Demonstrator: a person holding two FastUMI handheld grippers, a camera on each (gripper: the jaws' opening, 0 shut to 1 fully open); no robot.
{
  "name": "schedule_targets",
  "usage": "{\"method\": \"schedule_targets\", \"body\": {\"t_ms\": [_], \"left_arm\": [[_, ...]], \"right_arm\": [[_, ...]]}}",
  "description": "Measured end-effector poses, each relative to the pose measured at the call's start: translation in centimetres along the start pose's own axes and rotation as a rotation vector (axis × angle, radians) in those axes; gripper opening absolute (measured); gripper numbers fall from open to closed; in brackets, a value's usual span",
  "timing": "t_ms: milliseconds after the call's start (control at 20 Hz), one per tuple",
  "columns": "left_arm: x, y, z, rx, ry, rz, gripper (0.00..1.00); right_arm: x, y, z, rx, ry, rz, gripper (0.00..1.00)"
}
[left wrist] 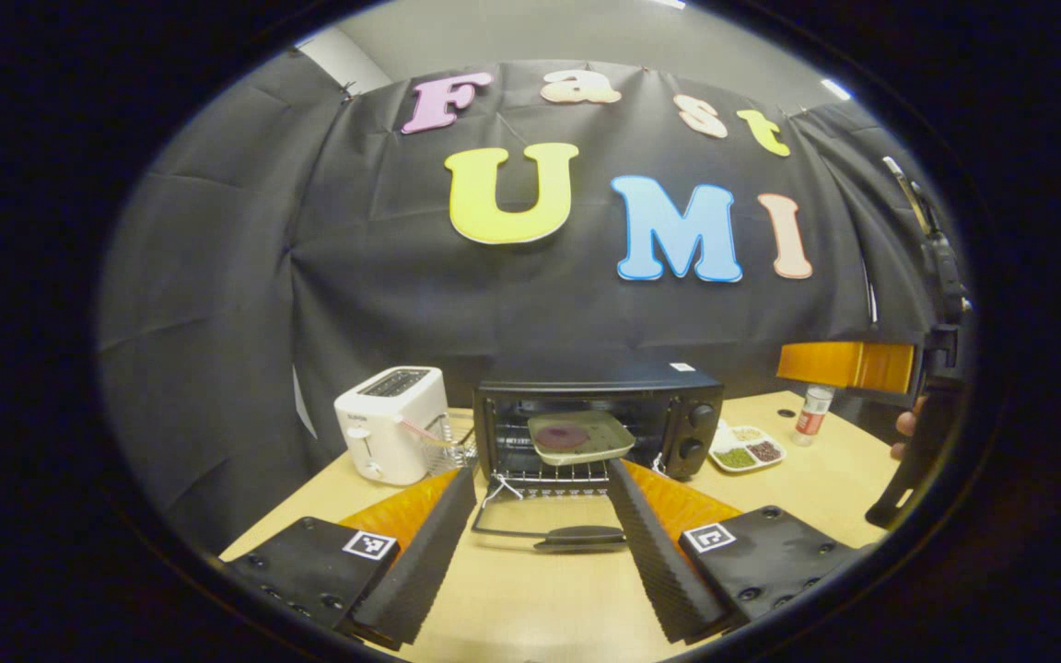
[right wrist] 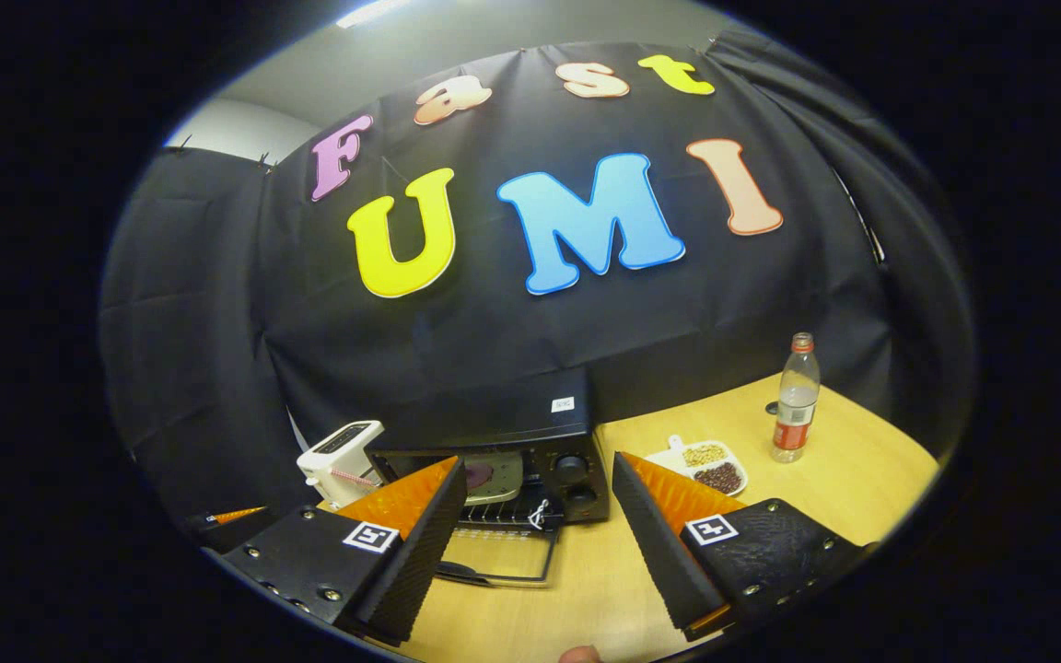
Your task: Open the electric oven with the left hand, put the food in, and close the electric oven.
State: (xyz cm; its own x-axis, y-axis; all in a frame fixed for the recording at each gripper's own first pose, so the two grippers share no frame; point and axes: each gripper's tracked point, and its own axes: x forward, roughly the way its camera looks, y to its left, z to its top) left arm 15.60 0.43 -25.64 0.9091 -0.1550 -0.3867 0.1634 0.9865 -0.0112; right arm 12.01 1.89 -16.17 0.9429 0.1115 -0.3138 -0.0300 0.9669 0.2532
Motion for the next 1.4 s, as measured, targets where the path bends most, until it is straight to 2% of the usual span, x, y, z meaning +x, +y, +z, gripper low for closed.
{"method": "schedule_targets", "body": {"t_ms": [350,700,1050,1250,1400], "left_arm": [[2.6,-2.3,-7.6,-0.007,0.185,-0.092,0.98],[4.9,-4.3,-13.6,-0.026,0.352,-0.164,1.0],[7.6,-4.8,-17.7,-0.038,0.478,-0.172,0.98],[9.0,-4.8,-19.2,-0.007,0.513,-0.168,1.0],[9.6,-4.8,-20.2,-0.005,0.535,-0.162,0.98]], "right_arm": [[-2.1,-2.6,3.1,-0.143,-0.118,-0.092,0.98],[-3.0,-5.5,3.4,-0.165,-0.128,-0.177,0.98],[-3.1,-7.7,2.8,-0.138,-0.102,-0.251,0.97],[-3.0,-8.3,2.4,-0.131,-0.085,-0.273,0.98],[-3.1,-8.2,2.3,-0.141,-0.079,-0.273,0.98]]}}
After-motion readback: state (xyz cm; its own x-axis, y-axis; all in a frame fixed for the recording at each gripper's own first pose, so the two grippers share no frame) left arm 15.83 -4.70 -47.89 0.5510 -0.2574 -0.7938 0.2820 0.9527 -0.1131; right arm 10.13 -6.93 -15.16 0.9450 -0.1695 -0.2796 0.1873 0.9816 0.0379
